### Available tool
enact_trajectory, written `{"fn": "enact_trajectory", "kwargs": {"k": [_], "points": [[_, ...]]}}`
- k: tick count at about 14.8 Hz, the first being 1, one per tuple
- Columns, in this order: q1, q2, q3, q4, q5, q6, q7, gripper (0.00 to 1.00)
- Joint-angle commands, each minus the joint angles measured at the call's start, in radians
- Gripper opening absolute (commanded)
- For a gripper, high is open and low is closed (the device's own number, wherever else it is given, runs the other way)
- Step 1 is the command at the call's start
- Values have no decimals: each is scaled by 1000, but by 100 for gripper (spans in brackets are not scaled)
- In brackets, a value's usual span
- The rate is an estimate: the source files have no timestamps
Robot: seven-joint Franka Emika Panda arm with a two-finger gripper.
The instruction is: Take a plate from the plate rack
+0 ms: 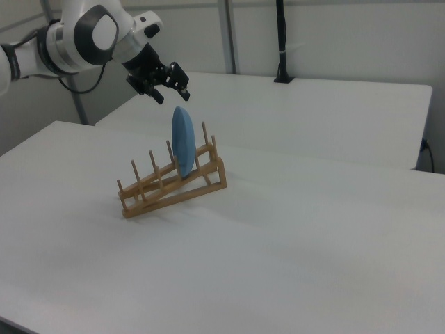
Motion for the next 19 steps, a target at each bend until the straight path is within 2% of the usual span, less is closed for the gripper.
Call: {"fn": "enact_trajectory", "kwargs": {"k": [1, 4, 9, 13, 15, 16, 19], "points": [[13, 54, -1, 26, -92, 63, -6, 78], [19, 90, -1, 26, -131, 64, -6, 71], [22, 120, -1, 26, -185, 66, 0, 68], [23, 127, 1, 26, -194, 67, 0, 62], [45, 127, 1, 26, -215, 67, 2, 54], [46, 127, 1, 26, -230, 67, 4, 46], [49, 127, 1, 26, -250, 66, 2, 40]]}}
